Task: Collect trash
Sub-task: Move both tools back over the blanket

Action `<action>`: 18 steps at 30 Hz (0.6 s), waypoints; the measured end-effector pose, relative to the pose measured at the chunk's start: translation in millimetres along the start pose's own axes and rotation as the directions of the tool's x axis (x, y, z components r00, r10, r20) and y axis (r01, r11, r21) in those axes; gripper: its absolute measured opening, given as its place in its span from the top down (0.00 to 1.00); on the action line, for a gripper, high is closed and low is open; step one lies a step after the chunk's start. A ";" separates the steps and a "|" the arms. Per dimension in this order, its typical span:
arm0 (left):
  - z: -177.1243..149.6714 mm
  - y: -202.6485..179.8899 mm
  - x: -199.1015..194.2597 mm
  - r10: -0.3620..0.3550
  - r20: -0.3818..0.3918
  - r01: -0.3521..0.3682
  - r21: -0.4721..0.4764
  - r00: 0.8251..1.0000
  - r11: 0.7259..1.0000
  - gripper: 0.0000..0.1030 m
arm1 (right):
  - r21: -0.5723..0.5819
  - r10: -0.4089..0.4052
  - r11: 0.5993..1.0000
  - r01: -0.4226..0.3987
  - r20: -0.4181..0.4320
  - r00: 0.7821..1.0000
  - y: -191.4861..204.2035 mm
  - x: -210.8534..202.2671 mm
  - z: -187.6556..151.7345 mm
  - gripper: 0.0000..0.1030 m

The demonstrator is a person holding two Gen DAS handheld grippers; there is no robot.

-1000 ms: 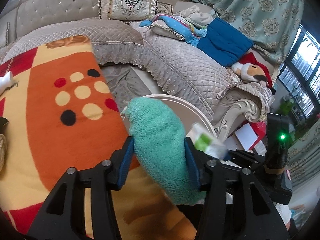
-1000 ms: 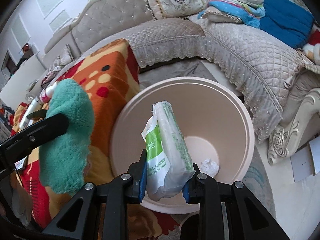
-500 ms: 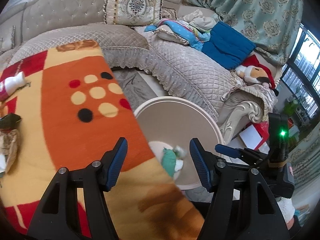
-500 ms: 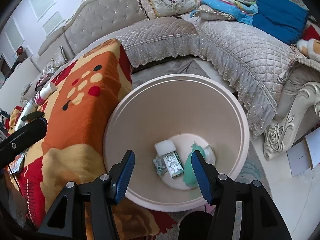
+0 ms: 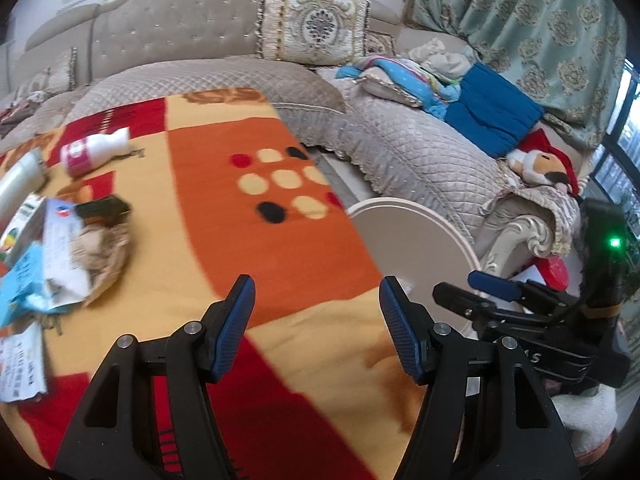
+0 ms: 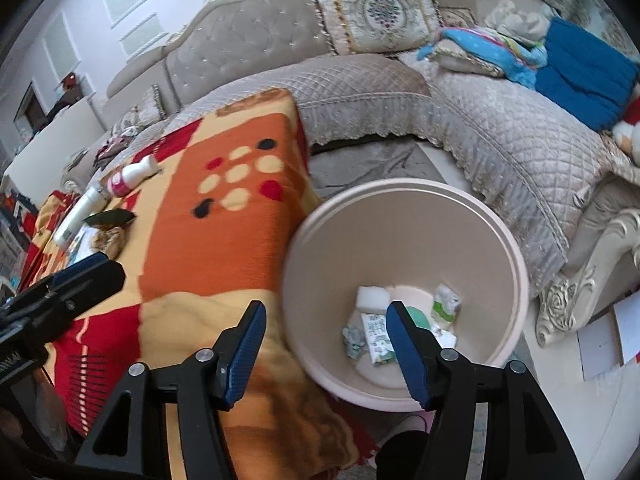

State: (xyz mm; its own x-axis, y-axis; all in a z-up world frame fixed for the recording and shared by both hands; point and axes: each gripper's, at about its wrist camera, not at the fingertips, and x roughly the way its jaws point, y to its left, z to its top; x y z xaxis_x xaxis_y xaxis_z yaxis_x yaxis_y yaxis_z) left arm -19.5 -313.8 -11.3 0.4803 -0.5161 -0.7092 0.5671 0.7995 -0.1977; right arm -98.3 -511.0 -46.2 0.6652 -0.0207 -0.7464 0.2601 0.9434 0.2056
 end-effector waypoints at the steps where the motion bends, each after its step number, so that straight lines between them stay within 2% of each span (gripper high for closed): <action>1: -1.9 5.2 -3.3 0.006 0.002 -0.006 -0.008 1.000 1.000 0.38 | -0.009 0.006 1.000 -0.006 0.002 1.000 6.0 -0.4 0.5 0.40; 7: -13.6 37.6 -24.8 0.054 0.010 -0.053 -0.055 0.998 0.997 0.38 | -0.068 0.057 0.996 -0.057 0.000 0.998 48.5 1.4 3.7 0.40; 18: -32.8 107.8 -68.7 0.140 0.021 -0.135 -0.158 0.990 0.978 0.38 | -0.162 0.151 0.974 -0.158 -0.056 0.987 127.5 24.7 2.3 0.38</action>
State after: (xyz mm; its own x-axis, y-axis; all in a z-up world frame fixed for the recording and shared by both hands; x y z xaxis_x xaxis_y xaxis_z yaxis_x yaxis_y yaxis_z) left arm -13.2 -182.1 -6.1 0.5688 -0.4052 -0.7157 0.3844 0.9003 -0.2043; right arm -47.1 -392.0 -37.0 0.6564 0.1404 -0.7413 0.0346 0.9759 0.2155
